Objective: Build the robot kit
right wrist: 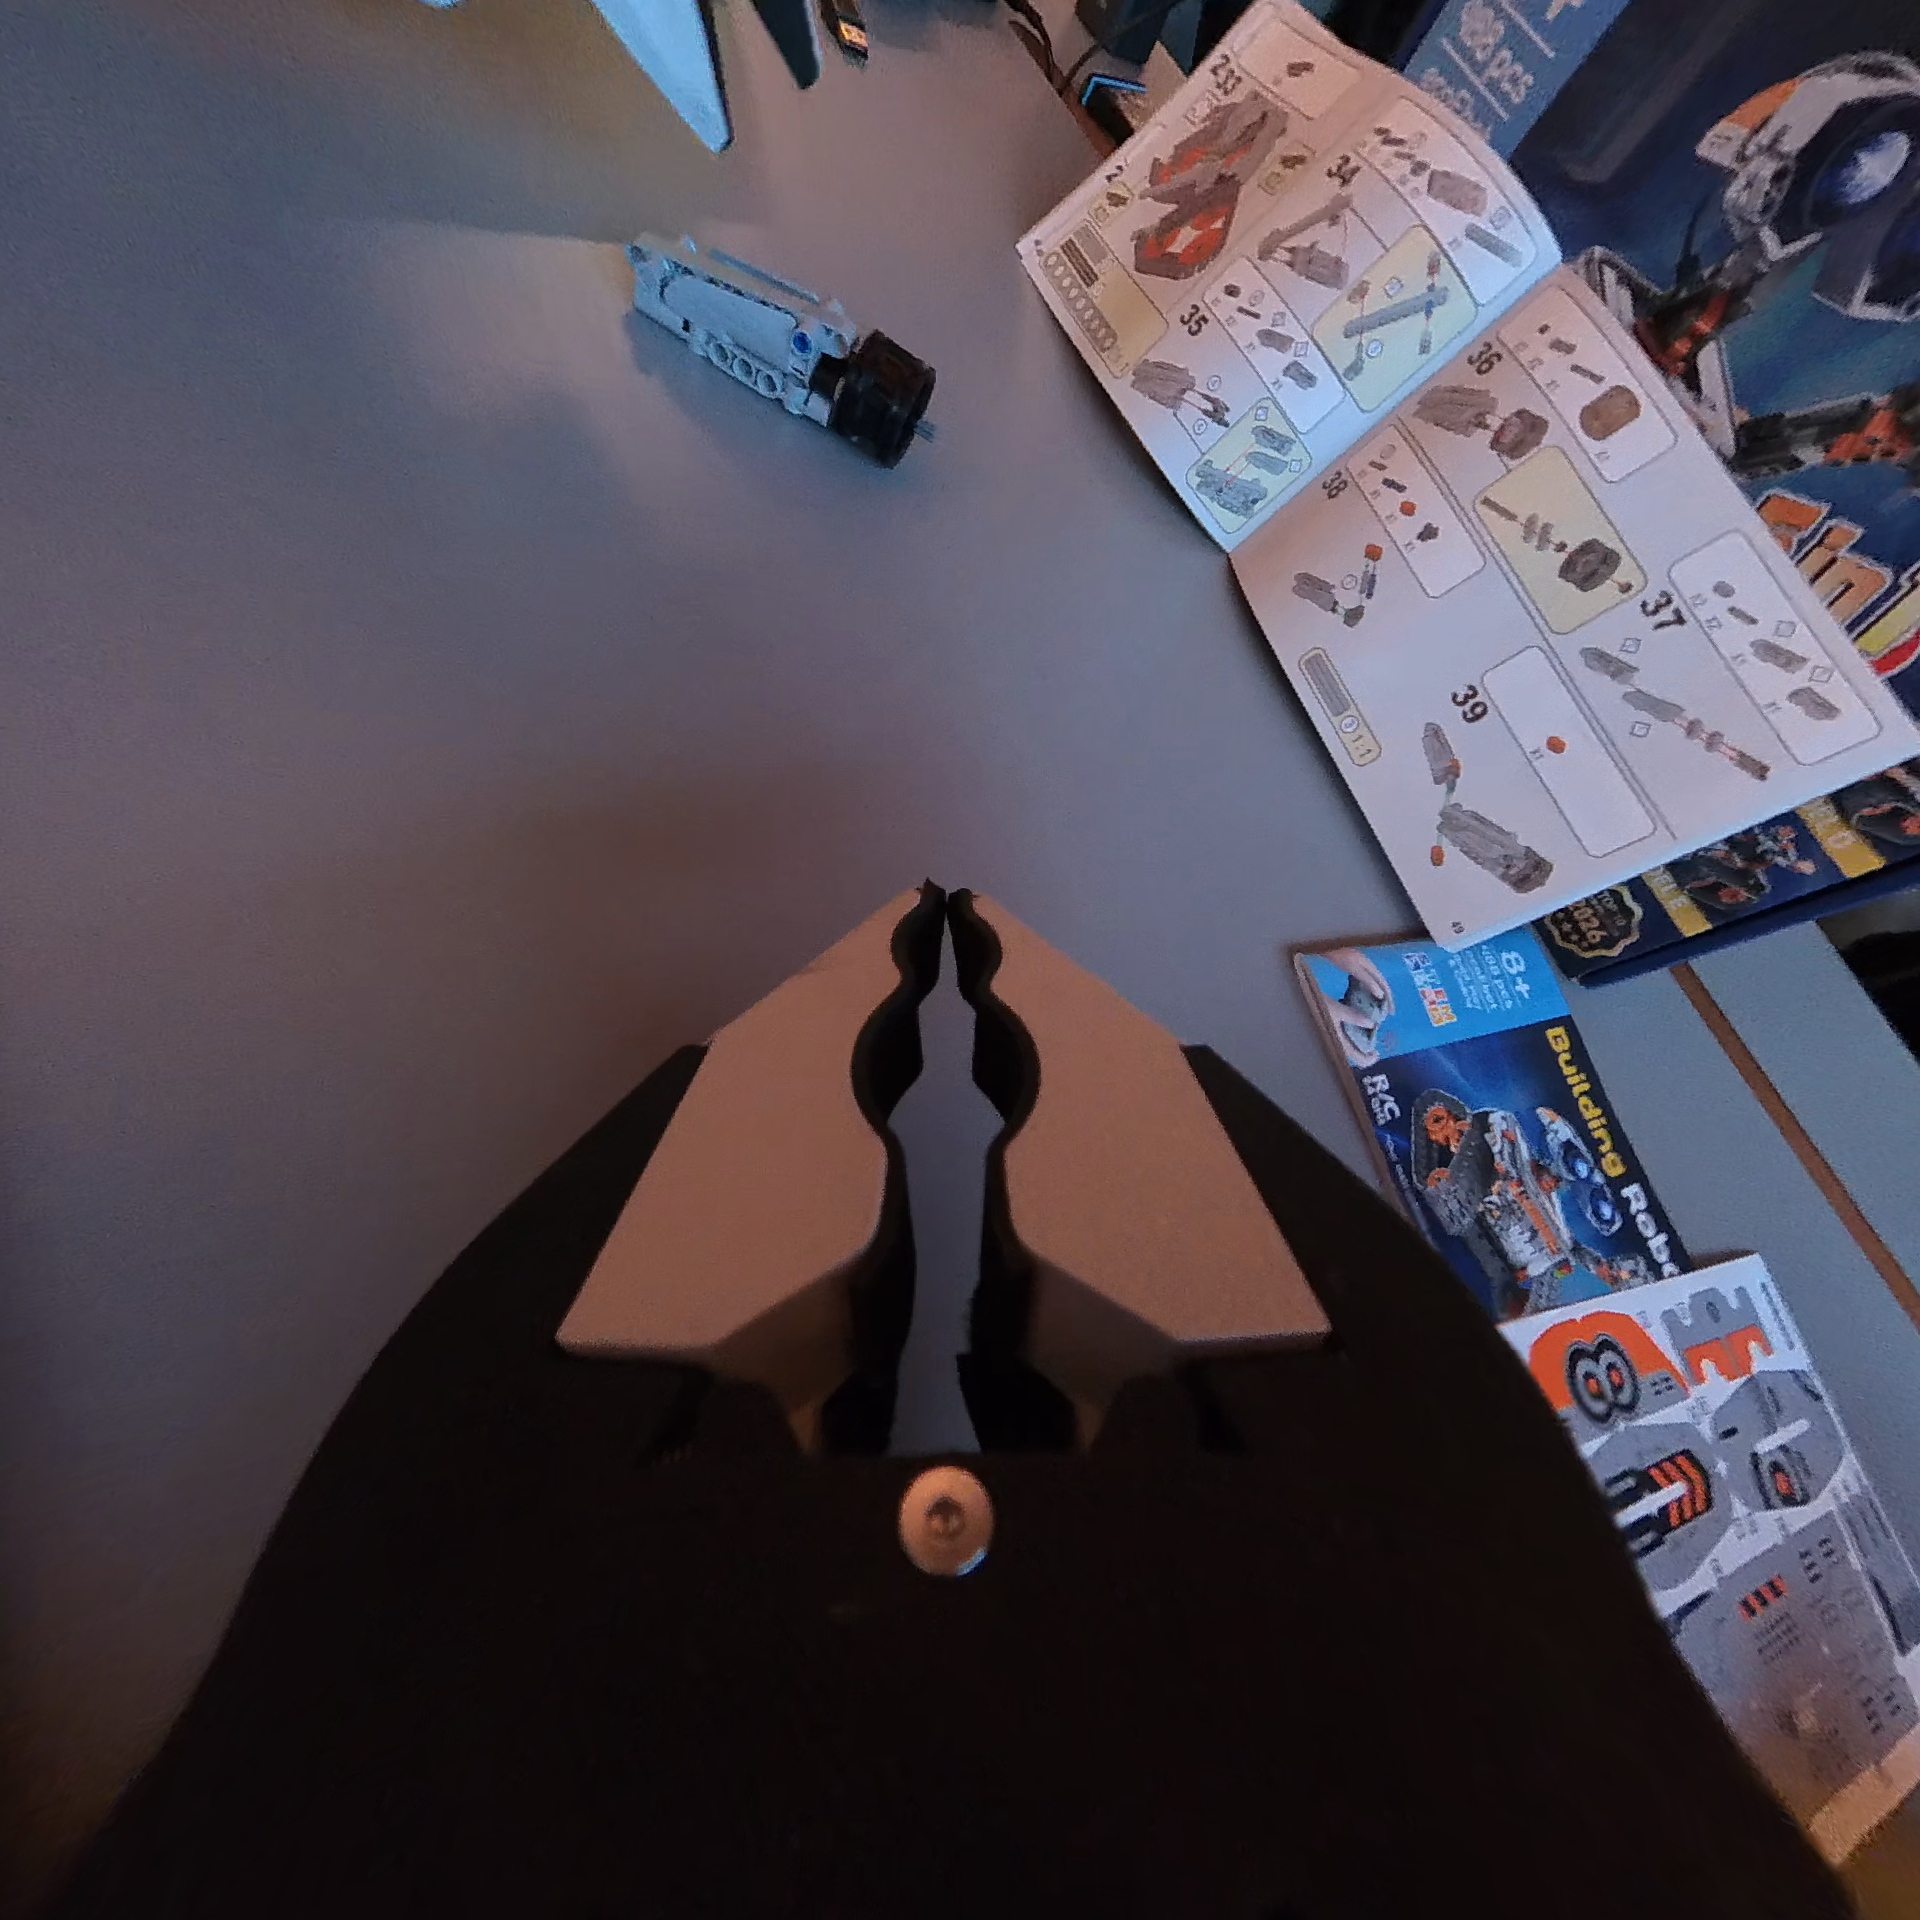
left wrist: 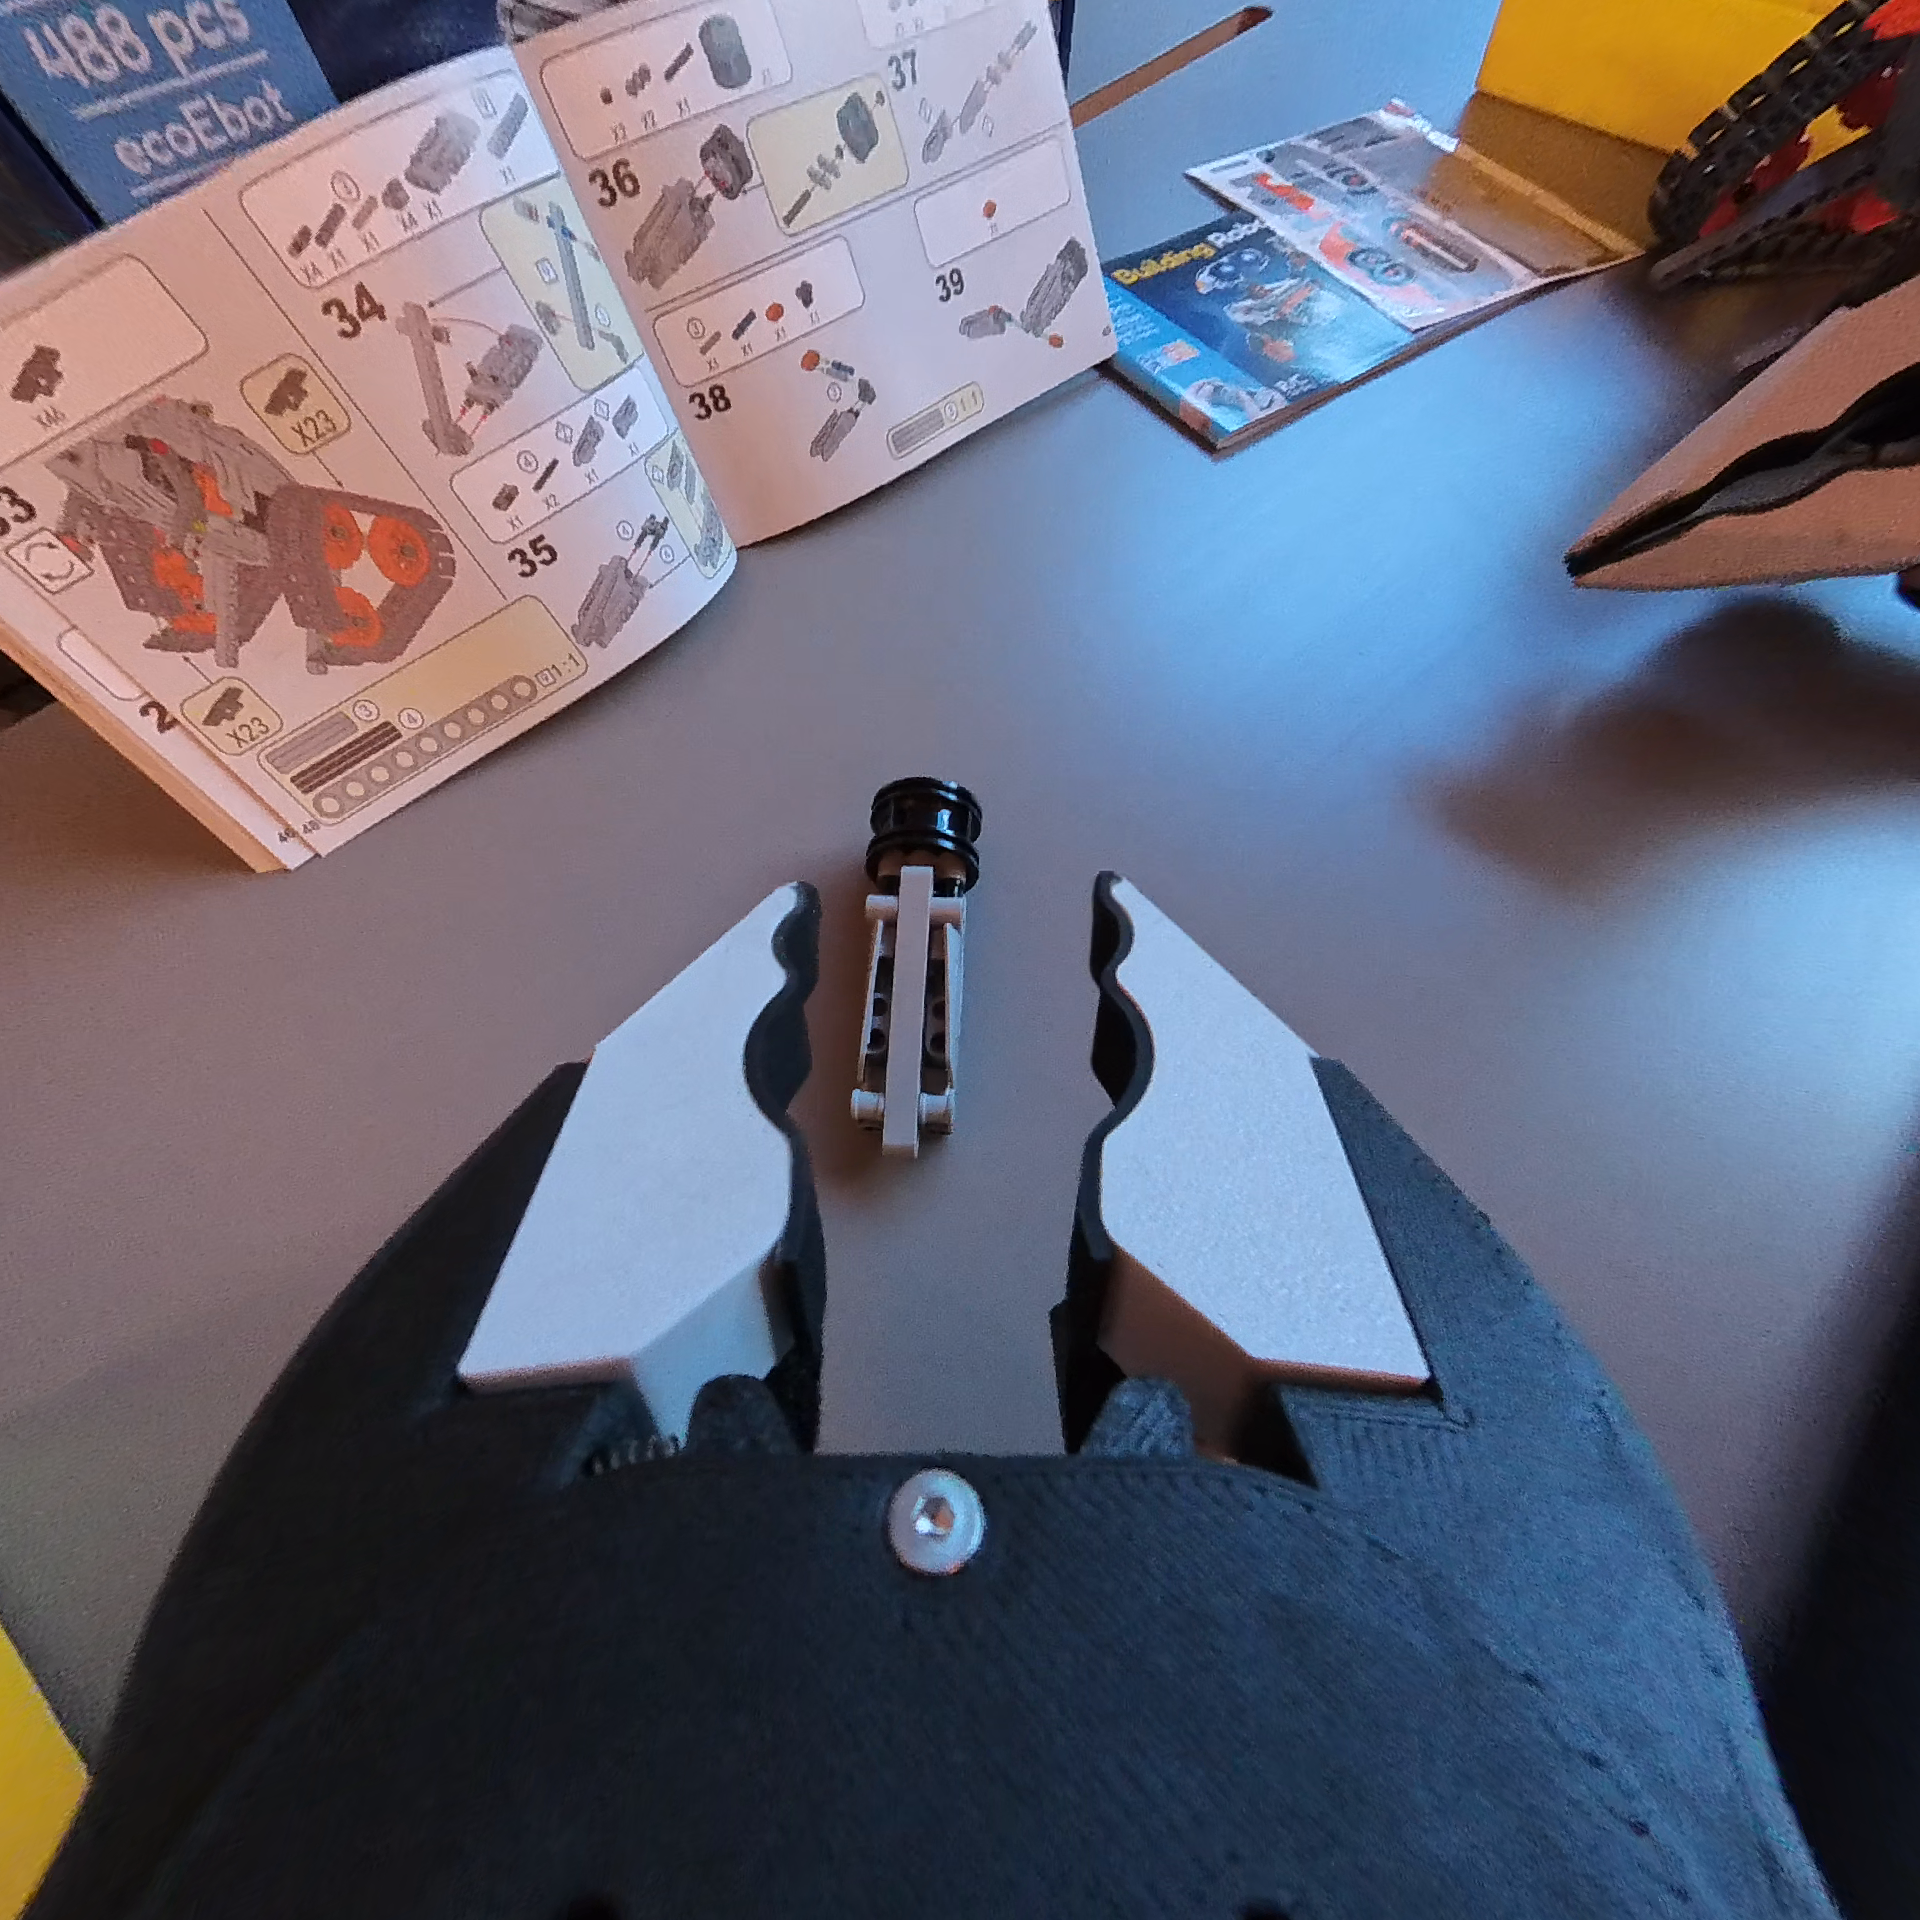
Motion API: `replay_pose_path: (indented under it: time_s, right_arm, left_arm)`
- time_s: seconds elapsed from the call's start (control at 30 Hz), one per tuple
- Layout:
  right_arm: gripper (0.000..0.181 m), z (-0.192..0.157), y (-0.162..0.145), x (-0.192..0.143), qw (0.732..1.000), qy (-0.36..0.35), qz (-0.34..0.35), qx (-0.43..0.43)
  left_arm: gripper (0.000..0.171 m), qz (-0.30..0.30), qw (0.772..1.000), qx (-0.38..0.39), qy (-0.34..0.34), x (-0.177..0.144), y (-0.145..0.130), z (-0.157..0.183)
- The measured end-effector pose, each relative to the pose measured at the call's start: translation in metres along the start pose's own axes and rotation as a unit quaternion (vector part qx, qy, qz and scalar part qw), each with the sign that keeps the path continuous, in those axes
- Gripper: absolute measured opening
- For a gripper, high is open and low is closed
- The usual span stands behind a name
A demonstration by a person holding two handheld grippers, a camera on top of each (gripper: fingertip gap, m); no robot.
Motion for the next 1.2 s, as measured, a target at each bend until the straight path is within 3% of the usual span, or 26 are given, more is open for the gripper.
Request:
replay_pose_path:
  time_s: [0.03,0.27,0.43,0.67,0.8,0.97,1.2]
  right_arm:
    - [0.000,-0.001,0.001,0.000,1.000,-0.004,0.004,-0.011]
    - [0.008,-0.001,0.000,0.005,0.999,-0.030,-0.005,-0.030]
    - [0.000,0.003,0.002,-0.001,0.997,-0.072,-0.006,-0.039]
    - [0.000,0.003,0.005,-0.006,0.997,-0.071,0.002,-0.029]
    - [0.000,-0.003,0.005,0.000,0.997,-0.063,-0.018,-0.046]
    - [0.000,-0.007,0.003,0.007,0.993,-0.078,-0.034,-0.078]
    - [0.000,0.001,0.007,0.016,0.986,-0.134,-0.024,-0.093]
  left_arm:
    - [0.051,0.005,1.000,0.001,-0.001,-0.002,0.001,0.001]
    - [0.052,0.042,0.999,-0.003,0.007,-0.020,0.010,0.009]
    - [0.049,0.080,0.994,-0.007,0.069,-0.082,0.017,0.016]
    - [0.049,-0.021,0.986,-0.066,0.152,-0.205,-0.035,-0.039]
    - [0.043,-0.075,0.976,-0.112,0.169,-0.245,-0.070,-0.079]
    - [0.039,-0.169,0.958,-0.112,0.205,-0.257,-0.108,-0.122]
    - [0.041,-0.277,0.935,-0.130,0.179,-0.228,-0.140,-0.157]
Point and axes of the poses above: each gripper's, where its closed fingertips meet, x out along the fingers, y out of its top, z = x × y across the jaws, the point moved 8 cm from there along -x, back along the fingers, and after that the axes turned 12 degrees about -z, right-handed, at the moved point
